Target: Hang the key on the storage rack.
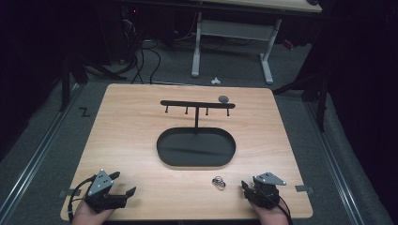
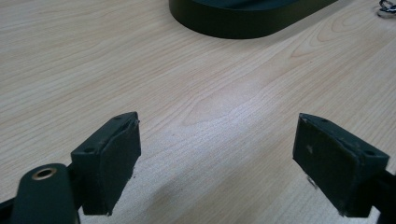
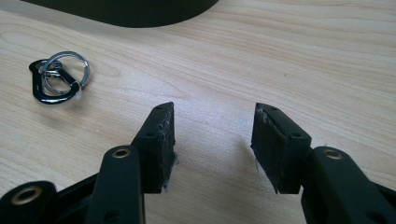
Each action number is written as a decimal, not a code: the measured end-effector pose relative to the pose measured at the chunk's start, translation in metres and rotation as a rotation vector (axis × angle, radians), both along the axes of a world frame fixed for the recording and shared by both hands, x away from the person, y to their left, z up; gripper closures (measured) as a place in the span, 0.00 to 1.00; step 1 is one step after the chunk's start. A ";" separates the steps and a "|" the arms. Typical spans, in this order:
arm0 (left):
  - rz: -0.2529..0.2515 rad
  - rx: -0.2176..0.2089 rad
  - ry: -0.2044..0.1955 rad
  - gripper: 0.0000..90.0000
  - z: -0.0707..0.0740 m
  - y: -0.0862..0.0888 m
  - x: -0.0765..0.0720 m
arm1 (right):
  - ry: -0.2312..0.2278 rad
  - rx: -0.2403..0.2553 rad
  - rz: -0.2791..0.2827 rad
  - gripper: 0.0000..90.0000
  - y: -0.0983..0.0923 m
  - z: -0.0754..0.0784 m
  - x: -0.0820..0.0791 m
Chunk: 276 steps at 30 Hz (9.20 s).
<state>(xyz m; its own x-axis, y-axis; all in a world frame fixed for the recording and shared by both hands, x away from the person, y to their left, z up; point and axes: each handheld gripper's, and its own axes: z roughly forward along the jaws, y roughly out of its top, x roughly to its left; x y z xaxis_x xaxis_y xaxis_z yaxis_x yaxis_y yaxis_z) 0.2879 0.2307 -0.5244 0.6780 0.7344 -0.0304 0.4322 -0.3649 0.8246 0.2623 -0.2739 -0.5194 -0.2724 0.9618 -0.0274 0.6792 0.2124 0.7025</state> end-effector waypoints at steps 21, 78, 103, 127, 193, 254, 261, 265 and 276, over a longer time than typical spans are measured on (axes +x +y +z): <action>-0.004 0.001 0.002 0.17 0.000 -0.001 0.001 | -0.009 -0.003 0.005 0.55 0.001 0.001 -0.001; -0.023 0.010 0.007 0.17 -0.001 -0.004 0.001 | -0.041 -0.101 0.278 0.60 0.075 -0.002 0.003; -0.024 0.011 0.008 0.17 -0.001 -0.004 0.001 | -0.036 -0.090 0.275 0.79 0.079 -0.003 0.003; -0.027 0.014 0.010 0.17 -0.001 -0.005 0.001 | -0.036 -0.106 0.277 0.93 0.082 -0.004 0.006; -0.037 -0.024 0.006 0.17 0.001 -0.002 0.000 | 0.496 -0.271 0.340 0.94 0.069 0.060 0.047; -0.043 -0.027 0.011 0.17 0.001 0.000 0.000 | 0.479 -0.233 0.231 0.94 0.064 0.193 0.125; -0.037 -0.032 0.007 0.17 0.002 0.001 0.000 | 0.465 -0.222 0.222 0.94 0.064 0.200 0.133; -0.038 -0.030 0.008 0.17 0.002 0.001 0.000 | 0.453 -0.223 0.210 0.94 0.065 0.208 0.139; -0.034 -0.037 0.008 0.18 0.002 0.003 0.000 | 0.417 -0.232 0.186 0.94 0.070 0.223 0.155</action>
<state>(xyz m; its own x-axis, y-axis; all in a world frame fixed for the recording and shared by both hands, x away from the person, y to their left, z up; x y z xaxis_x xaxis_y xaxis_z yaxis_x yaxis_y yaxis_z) 0.2876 0.2336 -0.5224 0.7024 0.7091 -0.0625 0.4268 -0.3493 0.8342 0.4177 -0.2035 -0.2965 -0.4713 0.8777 -0.0869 0.8278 0.4742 0.2997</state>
